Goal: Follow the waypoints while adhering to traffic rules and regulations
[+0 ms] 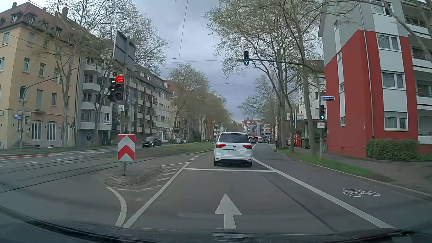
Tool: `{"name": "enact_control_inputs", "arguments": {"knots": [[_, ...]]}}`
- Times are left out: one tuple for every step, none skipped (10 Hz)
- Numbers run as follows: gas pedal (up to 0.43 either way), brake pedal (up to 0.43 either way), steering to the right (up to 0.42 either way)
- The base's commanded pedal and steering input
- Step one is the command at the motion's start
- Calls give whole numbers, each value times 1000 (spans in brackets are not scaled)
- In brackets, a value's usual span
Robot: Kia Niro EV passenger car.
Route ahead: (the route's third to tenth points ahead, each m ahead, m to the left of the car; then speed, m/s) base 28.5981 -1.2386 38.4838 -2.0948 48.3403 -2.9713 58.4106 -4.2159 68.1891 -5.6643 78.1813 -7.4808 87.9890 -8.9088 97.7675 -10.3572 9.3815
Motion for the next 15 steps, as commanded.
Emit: {"name": "enact_control_inputs", "arguments": {"knots": [[47,0,-13],[28,0,-11],[8,0,-9],[0,0,-7],[0,0,-4],[0,0,-3],[0,0,-2],[0,0,0],[0,0,0],[0,0,2],[0,0,3],[0,0,6],[0,0,9],[0,0,10],[0,0,14]]}}
